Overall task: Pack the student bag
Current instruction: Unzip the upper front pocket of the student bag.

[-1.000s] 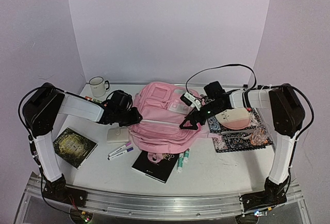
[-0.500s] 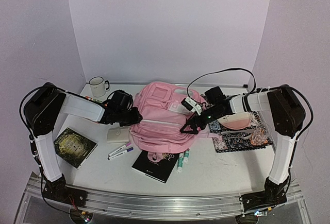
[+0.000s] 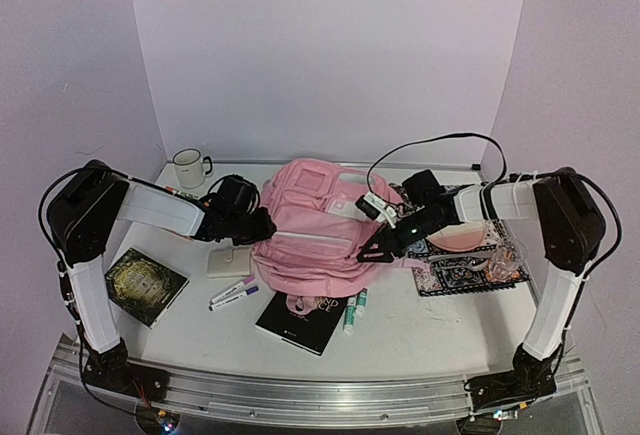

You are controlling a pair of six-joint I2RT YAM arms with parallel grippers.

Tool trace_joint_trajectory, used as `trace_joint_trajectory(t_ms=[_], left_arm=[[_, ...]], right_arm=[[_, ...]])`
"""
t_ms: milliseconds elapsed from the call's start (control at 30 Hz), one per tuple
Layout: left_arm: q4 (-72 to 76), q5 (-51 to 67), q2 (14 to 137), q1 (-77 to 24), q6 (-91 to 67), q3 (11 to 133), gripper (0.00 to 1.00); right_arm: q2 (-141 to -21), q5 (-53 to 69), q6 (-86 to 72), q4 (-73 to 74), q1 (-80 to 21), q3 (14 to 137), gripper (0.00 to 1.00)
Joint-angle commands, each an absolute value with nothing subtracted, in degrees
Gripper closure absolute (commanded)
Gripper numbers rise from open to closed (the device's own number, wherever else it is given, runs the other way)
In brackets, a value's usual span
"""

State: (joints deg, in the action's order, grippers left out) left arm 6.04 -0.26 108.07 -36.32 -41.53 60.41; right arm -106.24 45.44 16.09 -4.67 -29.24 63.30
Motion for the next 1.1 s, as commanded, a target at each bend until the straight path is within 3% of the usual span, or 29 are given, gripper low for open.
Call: trace_joint_trajectory(t_ms=[0, 200, 400, 800, 1067], left_arm=[[7.51, -2.74, 109.32, -36.3, -43.52, 62.72, 1.0], [7.48, -2.42, 109.29, -36.3, -43.28, 62.78, 1.0], [7.55, -2.2, 109.12, -36.3, -42.53, 62.51, 1.0], [7.7, -1.76, 108.65, -36.3, -43.01, 62.47, 1.0], [8.28, -1.03, 108.06, -36.39, -43.63, 61.96, 1.0]], right_arm=[[-102.95, 51.04, 16.1, -0.36, -31.02, 62.67, 0.58], [-101.78, 49.94, 16.35, 1.79, -32.1, 62.41, 0.78], [-100.01, 34.66, 13.65, -1.38, -32.13, 61.94, 0.69], [-104.13, 33.82, 11.83, -4.23, -36.39, 62.8, 0.69], [-104.93, 26.84, 8.74, -5.34, -38.16, 62.44, 0.82]])
